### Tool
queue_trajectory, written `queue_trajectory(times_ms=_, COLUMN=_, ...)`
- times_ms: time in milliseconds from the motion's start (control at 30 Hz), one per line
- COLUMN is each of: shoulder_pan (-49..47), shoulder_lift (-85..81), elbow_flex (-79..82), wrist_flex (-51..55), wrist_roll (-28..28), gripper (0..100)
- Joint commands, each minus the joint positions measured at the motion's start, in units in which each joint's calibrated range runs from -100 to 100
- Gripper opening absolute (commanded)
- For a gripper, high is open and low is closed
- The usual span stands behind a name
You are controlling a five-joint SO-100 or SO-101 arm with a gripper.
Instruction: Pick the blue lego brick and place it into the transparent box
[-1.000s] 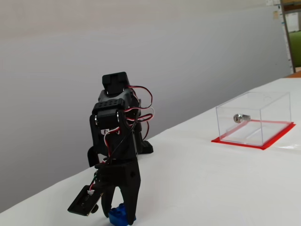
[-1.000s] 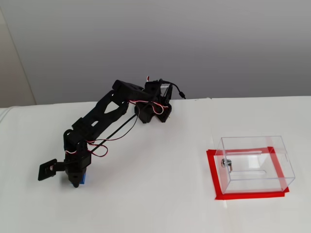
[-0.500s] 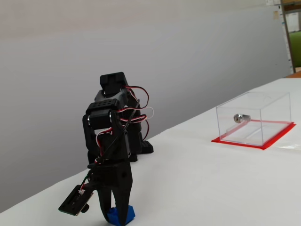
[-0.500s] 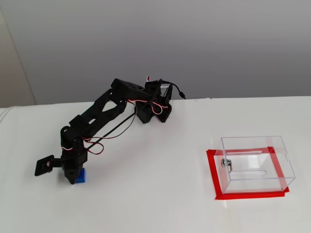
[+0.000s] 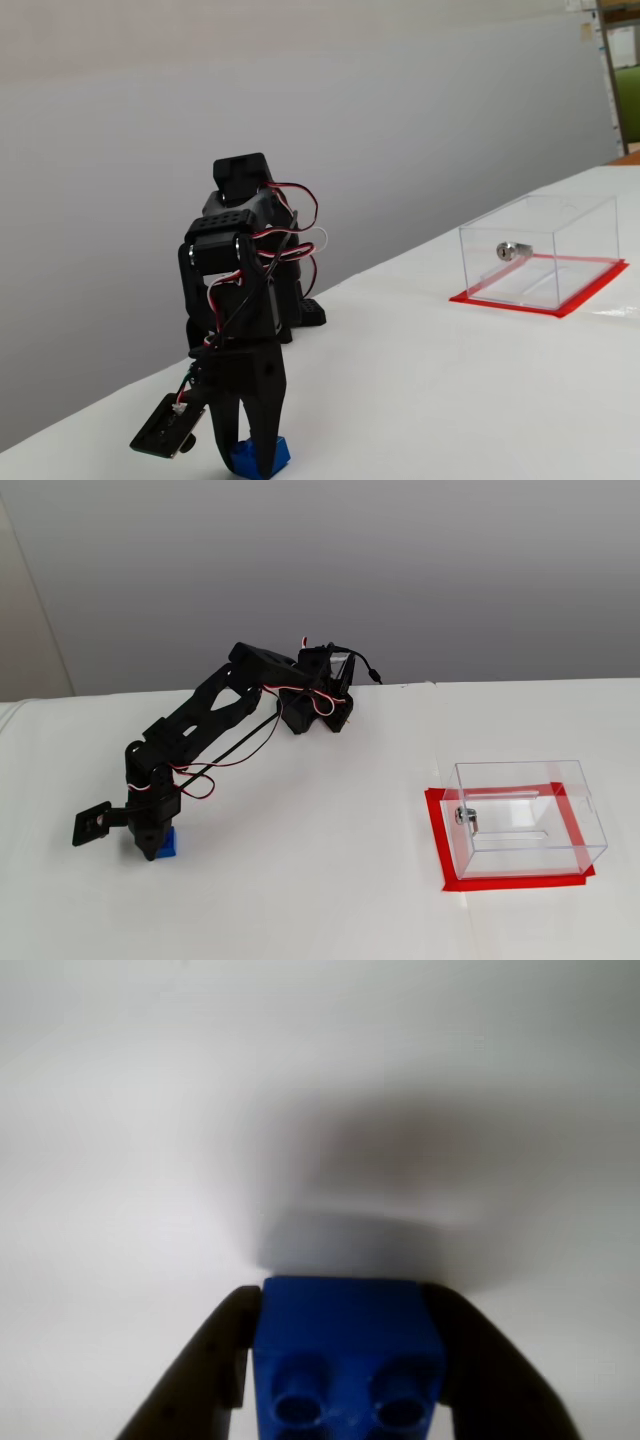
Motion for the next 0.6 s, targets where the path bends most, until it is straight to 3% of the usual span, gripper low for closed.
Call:
queue_trajectory(times_ms=0, shoulder_pan=-1.49, shoulder_lift=-5.21, elbow_flex=-3.63, wrist_flex=-0.67, wrist_roll=1.01, gripper=11)
queue_trajectory(times_ms=567, shoulder_pan=-6.37, shoulder_lift=-23.62, elbow_flex=-3.72, wrist_flex=0.2, wrist_roll=3.41, gripper=10)
